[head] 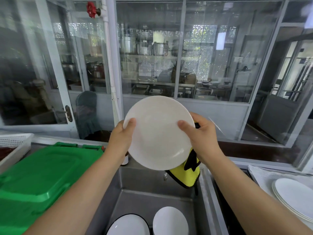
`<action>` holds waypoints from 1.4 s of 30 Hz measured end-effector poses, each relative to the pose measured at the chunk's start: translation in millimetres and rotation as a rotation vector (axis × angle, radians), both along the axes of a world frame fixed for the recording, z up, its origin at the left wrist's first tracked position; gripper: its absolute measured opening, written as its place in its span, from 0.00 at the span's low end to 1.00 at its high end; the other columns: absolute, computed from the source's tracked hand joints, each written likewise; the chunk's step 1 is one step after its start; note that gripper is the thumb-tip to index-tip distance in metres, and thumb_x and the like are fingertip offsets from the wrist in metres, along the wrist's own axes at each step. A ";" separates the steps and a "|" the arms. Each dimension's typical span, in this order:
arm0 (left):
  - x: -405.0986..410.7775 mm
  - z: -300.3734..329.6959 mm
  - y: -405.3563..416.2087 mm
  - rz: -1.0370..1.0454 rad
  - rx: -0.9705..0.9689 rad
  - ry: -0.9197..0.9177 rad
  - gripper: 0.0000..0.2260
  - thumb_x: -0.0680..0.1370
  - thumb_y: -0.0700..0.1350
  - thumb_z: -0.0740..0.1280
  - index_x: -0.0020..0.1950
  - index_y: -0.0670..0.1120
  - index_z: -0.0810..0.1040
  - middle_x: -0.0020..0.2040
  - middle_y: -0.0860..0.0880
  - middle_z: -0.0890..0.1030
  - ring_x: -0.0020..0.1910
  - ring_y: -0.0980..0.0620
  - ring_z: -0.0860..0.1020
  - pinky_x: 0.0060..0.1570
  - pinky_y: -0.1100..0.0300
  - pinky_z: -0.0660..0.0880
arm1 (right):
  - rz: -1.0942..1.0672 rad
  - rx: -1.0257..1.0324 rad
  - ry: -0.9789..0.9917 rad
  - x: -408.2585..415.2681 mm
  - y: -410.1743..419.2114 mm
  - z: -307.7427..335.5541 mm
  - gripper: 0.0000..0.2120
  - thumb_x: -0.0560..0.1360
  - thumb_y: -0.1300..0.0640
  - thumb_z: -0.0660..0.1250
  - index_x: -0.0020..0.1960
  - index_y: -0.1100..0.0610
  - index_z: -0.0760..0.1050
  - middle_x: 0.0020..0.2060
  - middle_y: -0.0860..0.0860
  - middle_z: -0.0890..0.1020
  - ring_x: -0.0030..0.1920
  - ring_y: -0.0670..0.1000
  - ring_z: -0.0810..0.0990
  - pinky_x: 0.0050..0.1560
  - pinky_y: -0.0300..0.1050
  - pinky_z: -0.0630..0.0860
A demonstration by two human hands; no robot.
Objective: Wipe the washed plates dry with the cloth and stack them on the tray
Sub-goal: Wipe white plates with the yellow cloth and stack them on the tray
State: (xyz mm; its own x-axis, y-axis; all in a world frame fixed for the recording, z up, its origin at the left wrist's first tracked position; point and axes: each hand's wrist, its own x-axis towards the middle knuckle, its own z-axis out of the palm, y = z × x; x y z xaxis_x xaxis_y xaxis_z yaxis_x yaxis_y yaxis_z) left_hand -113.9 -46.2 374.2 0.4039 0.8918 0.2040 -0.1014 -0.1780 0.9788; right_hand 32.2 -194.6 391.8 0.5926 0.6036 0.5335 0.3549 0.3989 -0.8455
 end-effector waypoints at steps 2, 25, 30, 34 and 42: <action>2.3 -1.7 -3.3 0.079 0.065 0.045 0.07 0.77 0.49 0.66 0.52 0.47 0.73 0.47 0.51 0.76 0.46 0.52 0.75 0.41 0.58 0.70 | -0.104 -0.015 -0.078 -3.6 2.5 -4.2 0.15 0.74 0.62 0.69 0.49 0.41 0.81 0.45 0.43 0.85 0.45 0.44 0.83 0.41 0.37 0.78; 2.0 -19.4 -26.0 0.006 -0.374 -0.356 0.12 0.78 0.53 0.66 0.57 0.49 0.79 0.57 0.46 0.81 0.53 0.45 0.80 0.55 0.46 0.77 | -0.532 -0.001 -1.121 -29.7 12.9 -81.5 0.14 0.75 0.60 0.66 0.59 0.58 0.80 0.54 0.58 0.80 0.47 0.59 0.76 0.51 0.53 0.75; 0.6 -24.7 -29.2 0.000 -0.227 -0.297 0.08 0.78 0.52 0.66 0.47 0.50 0.81 0.43 0.54 0.85 0.45 0.52 0.83 0.42 0.58 0.78 | -0.583 -0.133 -0.933 -18.5 18.5 -50.9 0.16 0.74 0.60 0.67 0.61 0.62 0.79 0.55 0.62 0.78 0.49 0.65 0.76 0.55 0.50 0.72; 7.7 -22.4 -27.8 0.018 -0.183 -0.269 0.08 0.77 0.53 0.67 0.44 0.50 0.81 0.39 0.54 0.85 0.38 0.55 0.83 0.39 0.58 0.78 | -0.487 -0.155 -1.064 -34.9 30.1 -35.1 0.20 0.77 0.53 0.58 0.63 0.62 0.77 0.57 0.60 0.77 0.48 0.63 0.75 0.56 0.50 0.71; -3.2 -16.6 -6.0 0.026 -0.227 -0.316 0.08 0.77 0.52 0.68 0.42 0.50 0.81 0.39 0.52 0.85 0.37 0.53 0.84 0.33 0.59 0.78 | -0.283 -0.117 -1.246 -28.1 13.6 -74.0 0.17 0.71 0.65 0.72 0.59 0.58 0.80 0.56 0.55 0.80 0.49 0.58 0.74 0.50 0.52 0.77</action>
State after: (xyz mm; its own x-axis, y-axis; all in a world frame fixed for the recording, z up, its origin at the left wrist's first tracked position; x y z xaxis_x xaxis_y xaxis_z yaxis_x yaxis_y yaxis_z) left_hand -117.1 -52.2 357.6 0.3296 0.9376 0.1108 -0.4029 0.0336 0.9146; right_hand 4.1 -180.9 317.8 -0.1514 0.6195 0.7702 0.9877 0.1264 0.0924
